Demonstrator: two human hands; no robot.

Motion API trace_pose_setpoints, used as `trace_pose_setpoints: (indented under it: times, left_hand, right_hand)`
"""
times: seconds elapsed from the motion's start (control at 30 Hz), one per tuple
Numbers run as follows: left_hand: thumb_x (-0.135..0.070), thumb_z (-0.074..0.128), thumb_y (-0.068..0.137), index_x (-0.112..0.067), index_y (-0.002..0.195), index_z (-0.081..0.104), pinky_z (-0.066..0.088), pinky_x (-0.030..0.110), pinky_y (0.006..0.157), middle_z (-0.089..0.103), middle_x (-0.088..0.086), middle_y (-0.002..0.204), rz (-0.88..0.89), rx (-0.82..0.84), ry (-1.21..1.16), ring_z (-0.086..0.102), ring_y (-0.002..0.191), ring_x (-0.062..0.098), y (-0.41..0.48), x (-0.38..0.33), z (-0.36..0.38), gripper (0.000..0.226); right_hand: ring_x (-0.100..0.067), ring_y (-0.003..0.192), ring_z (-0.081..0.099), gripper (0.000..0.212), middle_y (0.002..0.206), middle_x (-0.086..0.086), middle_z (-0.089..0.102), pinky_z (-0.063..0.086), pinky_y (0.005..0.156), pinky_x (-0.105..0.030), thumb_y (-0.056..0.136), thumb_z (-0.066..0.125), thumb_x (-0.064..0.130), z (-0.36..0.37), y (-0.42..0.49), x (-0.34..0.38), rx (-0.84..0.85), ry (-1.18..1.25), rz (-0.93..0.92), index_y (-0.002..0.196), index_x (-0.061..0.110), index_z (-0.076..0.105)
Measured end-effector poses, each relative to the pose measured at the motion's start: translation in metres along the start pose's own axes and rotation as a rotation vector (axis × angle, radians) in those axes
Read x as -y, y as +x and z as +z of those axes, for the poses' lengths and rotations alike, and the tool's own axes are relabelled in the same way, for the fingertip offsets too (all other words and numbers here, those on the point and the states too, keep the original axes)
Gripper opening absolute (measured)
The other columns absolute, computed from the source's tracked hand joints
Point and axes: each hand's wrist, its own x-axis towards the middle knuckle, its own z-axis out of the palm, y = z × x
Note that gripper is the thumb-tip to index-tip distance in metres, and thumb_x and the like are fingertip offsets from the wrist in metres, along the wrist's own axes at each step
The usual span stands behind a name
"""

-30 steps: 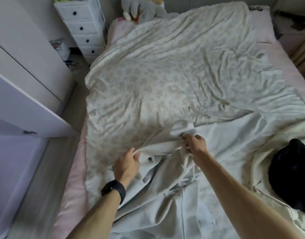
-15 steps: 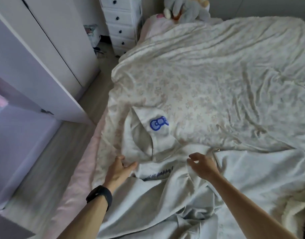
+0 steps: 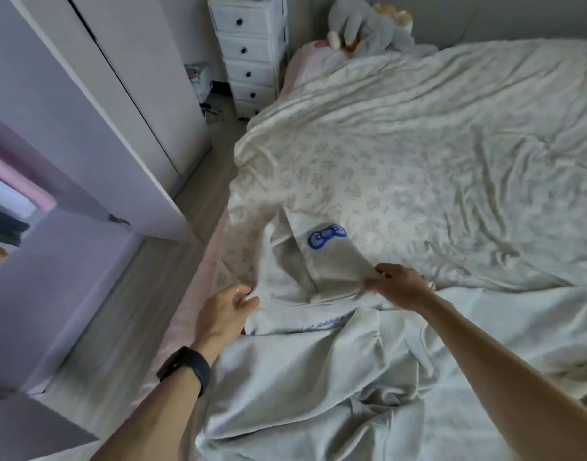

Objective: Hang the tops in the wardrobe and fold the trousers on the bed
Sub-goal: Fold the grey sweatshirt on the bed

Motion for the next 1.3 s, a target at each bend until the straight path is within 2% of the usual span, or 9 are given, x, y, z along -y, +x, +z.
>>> trace_pose_setpoints:
  times: [0.07, 0.13, 0.27, 0.4, 0.7, 0.8, 0.93, 1.17, 1.3]
  left_hand:
    - [-0.052, 0.068, 0.083, -0.044, 0.086, 0.062, 0.053, 0.039, 0.082, 0.066, -0.019, 0.078, 0.096, -0.051, -0.033, 0.067, 0.088, 0.023, -0.016, -0.011, -0.022, 0.01]
    - [-0.043, 0.07, 0.088, -0.038, 0.088, 0.066, 0.052, 0.038, 0.081, 0.07, -0.012, 0.084, 0.172, -0.12, -0.019, 0.067, 0.088, 0.023, -0.043, -0.032, -0.046, 0.006]
    - [-0.03, 0.071, 0.092, -0.031, 0.094, 0.07, 0.051, 0.034, 0.078, 0.073, -0.006, 0.088, 0.339, -0.277, -0.025, 0.067, 0.086, 0.018, -0.114, -0.084, -0.096, 0.002]
    - [-0.057, 0.062, 0.086, -0.038, 0.101, 0.066, 0.054, 0.039, 0.085, 0.073, -0.009, 0.095, 0.481, -0.283, -0.076, 0.067, 0.091, 0.017, -0.197, -0.133, -0.154, 0.024]
    - [-0.038, 0.059, 0.1, -0.027, 0.106, 0.065, 0.036, 0.019, 0.058, 0.067, -0.008, 0.09, 0.865, -0.396, -0.049, 0.055, 0.075, 0.01, -0.392, -0.154, -0.257, 0.015]
    - [-0.04, 0.056, 0.101, -0.029, 0.111, 0.064, 0.04, 0.016, 0.063, 0.067, -0.007, 0.094, 0.913, -0.393, -0.028, 0.055, 0.08, 0.012, -0.436, -0.141, -0.279, 0.018]
    - [-0.046, 0.057, 0.098, -0.035, 0.108, 0.061, 0.046, 0.034, 0.072, 0.07, -0.007, 0.095, 0.892, -0.312, 0.035, 0.062, 0.089, 0.02, -0.485, -0.123, -0.297, 0.015]
    - [-0.035, 0.067, 0.095, -0.037, 0.098, 0.068, 0.041, 0.006, 0.069, 0.073, -0.014, 0.094, 0.907, -0.227, -0.107, 0.065, 0.09, 0.001, -0.567, -0.084, -0.314, 0.004]
    - [-0.036, 0.07, 0.093, -0.039, 0.091, 0.069, 0.042, 0.008, 0.069, 0.073, -0.015, 0.085, 0.903, -0.218, -0.127, 0.064, 0.085, 0.0, -0.604, -0.071, -0.309, 0.004]
  right_hand:
    - [-0.02, 0.093, 0.059, 0.011, 0.093, 0.011, 0.065, 0.045, 0.089, -0.038, 0.093, 0.057, 0.053, -0.033, -0.035, -0.003, -0.141, 0.042, -0.083, 0.089, 0.043, 0.059]
    - [-0.018, 0.086, 0.063, 0.007, 0.082, 0.018, 0.064, 0.048, 0.081, -0.034, 0.097, 0.058, 0.044, -0.064, -0.078, -0.006, -0.315, 0.066, -0.17, 0.09, 0.044, 0.061]
    - [-0.023, 0.072, 0.065, 0.008, 0.078, 0.007, 0.066, 0.049, 0.065, -0.034, 0.097, 0.063, 0.026, -0.116, -0.175, 0.001, -0.594, 0.089, -0.36, 0.091, 0.029, 0.067]
    - [-0.027, 0.068, 0.065, 0.007, 0.077, -0.001, 0.069, 0.048, 0.061, -0.034, 0.1, 0.062, 0.023, -0.163, -0.297, 0.014, -0.851, 0.106, -0.429, 0.1, 0.019, 0.066]
    - [-0.041, 0.063, 0.062, 0.012, 0.084, -0.007, 0.069, 0.049, 0.056, -0.04, 0.104, 0.055, 0.023, -0.162, -0.56, 0.046, -1.463, -0.145, -0.414, 0.103, 0.014, 0.063]
    - [-0.04, 0.067, 0.064, 0.018, 0.093, -0.002, 0.069, 0.05, 0.053, -0.039, 0.107, 0.048, 0.034, -0.151, -0.615, 0.056, -1.502, -0.198, -0.342, 0.108, 0.021, 0.06]
    - [-0.039, 0.077, 0.065, 0.024, 0.101, 0.001, 0.07, 0.051, 0.059, -0.04, 0.106, 0.041, 0.039, -0.136, -0.674, 0.064, -1.439, -0.143, -0.35, 0.111, 0.023, 0.058]
    - [-0.04, 0.077, 0.062, 0.028, 0.085, -0.004, 0.071, 0.04, 0.062, -0.037, 0.105, 0.037, 0.049, -0.107, -0.761, 0.061, -1.4, -0.094, -0.344, 0.113, 0.029, 0.055]
    - [-0.039, 0.077, 0.064, 0.026, 0.089, -0.002, 0.072, 0.043, 0.062, -0.036, 0.104, 0.041, 0.049, -0.088, -0.804, 0.034, -1.392, -0.145, -0.406, 0.113, 0.03, 0.056]
